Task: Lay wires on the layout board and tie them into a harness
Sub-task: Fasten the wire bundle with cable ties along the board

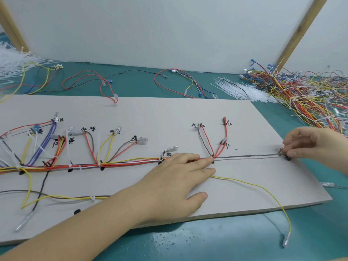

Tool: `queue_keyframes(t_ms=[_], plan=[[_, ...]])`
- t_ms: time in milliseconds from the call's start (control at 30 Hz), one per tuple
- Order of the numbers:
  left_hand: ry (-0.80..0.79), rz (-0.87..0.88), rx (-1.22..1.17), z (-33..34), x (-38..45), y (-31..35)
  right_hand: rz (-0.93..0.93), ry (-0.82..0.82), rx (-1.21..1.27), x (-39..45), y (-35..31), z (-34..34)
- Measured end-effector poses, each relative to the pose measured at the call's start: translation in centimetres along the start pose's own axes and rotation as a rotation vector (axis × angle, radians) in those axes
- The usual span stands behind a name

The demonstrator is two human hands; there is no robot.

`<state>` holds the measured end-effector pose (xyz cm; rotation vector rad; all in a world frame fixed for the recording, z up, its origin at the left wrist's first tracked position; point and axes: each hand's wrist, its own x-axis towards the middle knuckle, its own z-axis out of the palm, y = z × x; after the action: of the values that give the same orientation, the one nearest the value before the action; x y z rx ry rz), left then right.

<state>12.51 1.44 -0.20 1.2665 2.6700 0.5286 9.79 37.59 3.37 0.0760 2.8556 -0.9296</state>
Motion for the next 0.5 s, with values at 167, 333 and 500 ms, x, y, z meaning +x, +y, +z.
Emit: queue_keyframes(t_ms=[167, 333, 500], plan=[[-0.005, -0.007, 0.006, 0.1, 0.0, 0.0, -0.031, 0.046, -0.047, -0.3, 0.3, -0.6], [-0.007, -0.015, -0.001, 0.1, 0.1, 0.0, -0.025, 0.016, -0.205, 0.3, -1.5, 0.6], [0.01, -0.015, -0.015, 0.2, 0.0, 0.0, -0.013, 0.015, -0.294, 0.0, -2.0, 1.1]])
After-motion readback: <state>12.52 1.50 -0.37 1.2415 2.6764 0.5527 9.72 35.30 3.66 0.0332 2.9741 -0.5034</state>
